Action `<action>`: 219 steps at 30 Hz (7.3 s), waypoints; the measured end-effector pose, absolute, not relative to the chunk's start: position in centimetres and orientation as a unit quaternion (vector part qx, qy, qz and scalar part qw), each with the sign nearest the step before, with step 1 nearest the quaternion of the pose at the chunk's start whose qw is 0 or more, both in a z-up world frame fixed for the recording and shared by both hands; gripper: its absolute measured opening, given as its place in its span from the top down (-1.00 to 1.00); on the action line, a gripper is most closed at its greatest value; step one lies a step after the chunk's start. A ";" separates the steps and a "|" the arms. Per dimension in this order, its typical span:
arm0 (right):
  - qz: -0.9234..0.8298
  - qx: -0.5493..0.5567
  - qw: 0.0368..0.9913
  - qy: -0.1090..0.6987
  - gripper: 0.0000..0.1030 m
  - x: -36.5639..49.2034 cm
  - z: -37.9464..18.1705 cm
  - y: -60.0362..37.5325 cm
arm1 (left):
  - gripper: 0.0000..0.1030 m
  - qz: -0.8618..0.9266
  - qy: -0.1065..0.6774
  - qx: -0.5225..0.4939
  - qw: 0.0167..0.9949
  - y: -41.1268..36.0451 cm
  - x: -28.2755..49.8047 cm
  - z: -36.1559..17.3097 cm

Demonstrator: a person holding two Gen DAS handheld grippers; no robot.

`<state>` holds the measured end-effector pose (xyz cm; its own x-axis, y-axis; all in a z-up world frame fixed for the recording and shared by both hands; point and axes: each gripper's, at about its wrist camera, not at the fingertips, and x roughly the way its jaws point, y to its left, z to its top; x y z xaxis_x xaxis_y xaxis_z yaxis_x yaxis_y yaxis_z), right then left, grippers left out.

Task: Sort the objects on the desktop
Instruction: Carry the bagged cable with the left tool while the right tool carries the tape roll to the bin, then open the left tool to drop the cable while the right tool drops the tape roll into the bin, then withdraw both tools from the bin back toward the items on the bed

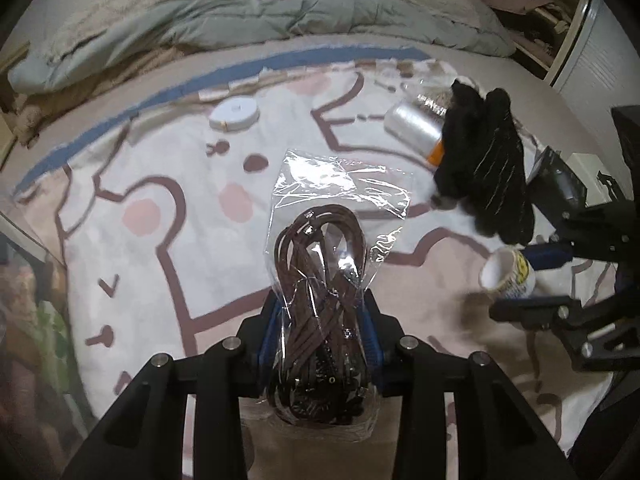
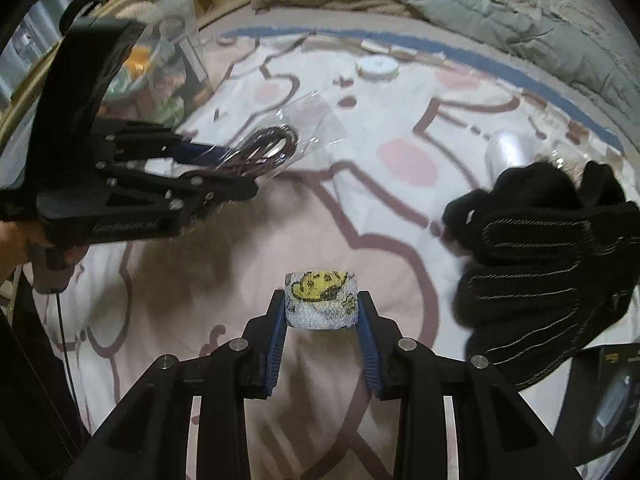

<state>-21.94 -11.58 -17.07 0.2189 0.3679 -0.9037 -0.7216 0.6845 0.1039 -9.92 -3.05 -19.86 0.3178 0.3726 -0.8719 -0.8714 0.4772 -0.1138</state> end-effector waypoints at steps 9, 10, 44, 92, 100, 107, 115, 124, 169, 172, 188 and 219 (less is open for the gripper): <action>0.336 -0.162 0.802 0.467 0.33 -21.9 -12.9 -12.0 | 0.28 0.438 0.388 -0.267 0.766 -4.6 -9.4 -13.8; 0.335 -0.162 0.805 0.463 0.33 -22.0 -12.7 -12.0 | 0.28 0.440 0.383 -0.264 0.768 -4.9 -9.5 -13.0; 0.379 -0.099 0.867 0.307 0.33 -28.2 1.4 -3.0 | 0.28 0.614 0.249 -0.220 0.716 -12.4 -26.7 0.3; 0.514 -0.118 0.733 0.429 0.33 -33.0 -5.0 19.9 | -0.65 0.723 0.318 -0.241 0.565 -12.0 -43.9 -7.6; 0.504 -0.109 0.736 0.438 0.33 -31.7 -6.3 21.8 | -0.65 0.730 0.280 -0.263 0.565 -13.2 -45.6 -6.9; 0.508 -0.108 0.712 0.473 0.33 -31.2 -7.7 25.0 | -0.65 0.734 0.247 -0.272 0.570 -14.0 -46.8 -5.8; 0.488 -0.144 0.694 0.509 0.32 -31.4 -8.6 28.8 | -0.65 0.736 0.219 -0.274 0.580 -14.4 -48.2 -4.9; 0.453 -0.129 0.732 0.492 -0.56 -30.4 -7.5 27.8 | -0.65 0.728 0.219 -0.272 0.589 -14.7 -48.4 -5.2; 0.462 -0.097 0.783 0.404 0.94 -32.0 -4.5 22.9 | -0.65 0.713 0.213 -0.261 0.615 -15.7 -46.8 -3.8; 0.458 -0.093 0.796 0.385 0.94 -32.6 -3.8 21.8 | -0.65 0.709 0.214 -0.259 0.620 -16.0 -46.6 -3.6; 0.379 -0.100 0.866 0.311 -1.00 -36.4 -1.0 16.3 | -0.97 0.706 0.202 -0.234 0.637 -18.8 -44.9 -2.5; 0.236 -0.045 0.936 0.257 -1.00 -38.1 2.9 -0.3 | -0.99 0.661 0.169 -0.206 0.701 -17.8 -35.7 0.6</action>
